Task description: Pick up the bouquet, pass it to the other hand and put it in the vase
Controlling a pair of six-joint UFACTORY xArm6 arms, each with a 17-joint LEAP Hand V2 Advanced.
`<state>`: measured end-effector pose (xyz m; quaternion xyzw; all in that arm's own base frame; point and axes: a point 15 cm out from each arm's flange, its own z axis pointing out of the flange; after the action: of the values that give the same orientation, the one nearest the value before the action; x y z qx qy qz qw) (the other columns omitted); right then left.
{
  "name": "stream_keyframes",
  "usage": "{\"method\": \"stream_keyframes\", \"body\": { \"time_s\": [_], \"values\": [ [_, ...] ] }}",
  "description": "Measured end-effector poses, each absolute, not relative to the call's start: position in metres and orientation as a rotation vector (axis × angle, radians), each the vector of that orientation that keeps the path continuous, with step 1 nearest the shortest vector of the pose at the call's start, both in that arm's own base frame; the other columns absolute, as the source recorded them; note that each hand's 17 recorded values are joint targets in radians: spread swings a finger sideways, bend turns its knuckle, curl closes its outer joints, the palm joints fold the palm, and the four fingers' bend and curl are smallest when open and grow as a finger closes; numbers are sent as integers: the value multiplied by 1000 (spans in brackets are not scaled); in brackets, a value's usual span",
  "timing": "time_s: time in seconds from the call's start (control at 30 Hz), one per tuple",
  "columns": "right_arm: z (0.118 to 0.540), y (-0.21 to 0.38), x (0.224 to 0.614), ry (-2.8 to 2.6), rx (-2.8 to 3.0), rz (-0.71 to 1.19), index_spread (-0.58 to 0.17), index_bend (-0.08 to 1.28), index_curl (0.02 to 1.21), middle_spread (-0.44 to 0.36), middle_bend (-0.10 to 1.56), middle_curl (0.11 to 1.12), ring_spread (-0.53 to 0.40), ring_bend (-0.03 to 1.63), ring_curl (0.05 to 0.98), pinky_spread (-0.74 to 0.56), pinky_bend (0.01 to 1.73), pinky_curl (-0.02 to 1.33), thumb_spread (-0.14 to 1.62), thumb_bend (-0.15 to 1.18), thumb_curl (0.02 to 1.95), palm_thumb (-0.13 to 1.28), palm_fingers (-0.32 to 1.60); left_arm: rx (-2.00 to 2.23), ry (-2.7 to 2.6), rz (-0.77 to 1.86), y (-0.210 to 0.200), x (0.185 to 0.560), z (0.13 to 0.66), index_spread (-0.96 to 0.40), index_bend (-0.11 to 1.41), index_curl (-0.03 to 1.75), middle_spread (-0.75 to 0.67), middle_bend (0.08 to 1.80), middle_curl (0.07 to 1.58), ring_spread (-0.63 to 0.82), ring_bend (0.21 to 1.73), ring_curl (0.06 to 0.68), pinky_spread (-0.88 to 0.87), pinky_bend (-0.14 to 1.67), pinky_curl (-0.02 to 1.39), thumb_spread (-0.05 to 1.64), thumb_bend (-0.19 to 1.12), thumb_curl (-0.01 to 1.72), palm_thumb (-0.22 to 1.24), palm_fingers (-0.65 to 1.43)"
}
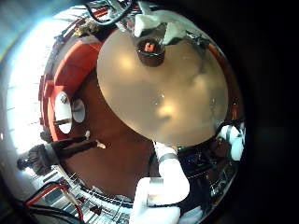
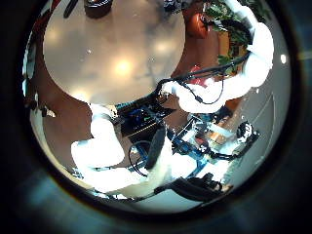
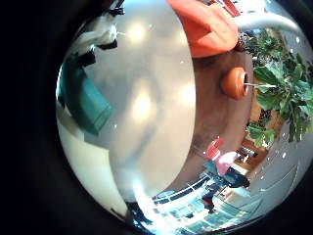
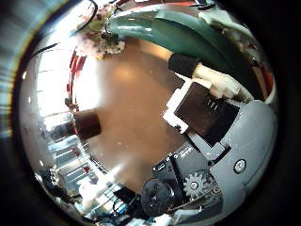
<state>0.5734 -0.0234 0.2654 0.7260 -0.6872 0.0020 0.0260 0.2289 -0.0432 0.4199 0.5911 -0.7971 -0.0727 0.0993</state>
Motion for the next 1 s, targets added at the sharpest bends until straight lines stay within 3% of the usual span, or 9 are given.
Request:
{"method": "stream_keyframes", "body": {
  "time_s": [0.17,0.33,0.7,0.9,1.0],
  "values": [
    [336,-35,557,-2171,2295,84,-231,1195,844,-119,1370,751,-182,1457,619,-198,1499,428,819,101,769,1126,1154,1755,-2355,-209,-41,232,422,47,169,318,485,192,315,601,447,215,562,198,319,1138,-20,279,167,3],
    [372,-24,550,-2241,2389,57,-222,1208,849,-115,1384,752,-180,1473,632,-183,1498,463,816,95,826,1136,1145,1800,-2332,-183,-35,237,427,47,173,320,479,192,315,595,450,214,556,204,320,1137,-20,279,167,32],
    [470,-21,536,-2684,2634,-333,-212,1224,851,-111,1401,749,-178,1486,649,-165,1470,535,817,78,941,1142,1128,1813,-2195,13,-37,255,433,48,176,335,410,203,327,558,456,216,529,188,306,1150,-16,283,189,123],
    [528,-40,530,-2977,2711,-705,-210,1229,851,-110,1402,746,-177,1489,653,-165,1451,574,818,73,1002,1143,1130,1718,-2104,115,-46,258,433,52,170,334,369,232,345,541,460,215,514,187,299,1157,-15,287,206,161],
    [538,-59,521,-3042,2704,-823,-210,1231,852,-110,1404,745,-177,1490,654,-166,1439,598,816,70,1037,1145,1128,1706,-2062,149,-45,260,435,53,172,335,354,236,350,536,462,215,507,186,296,1162,-16,287,212,164]
  ]
}}
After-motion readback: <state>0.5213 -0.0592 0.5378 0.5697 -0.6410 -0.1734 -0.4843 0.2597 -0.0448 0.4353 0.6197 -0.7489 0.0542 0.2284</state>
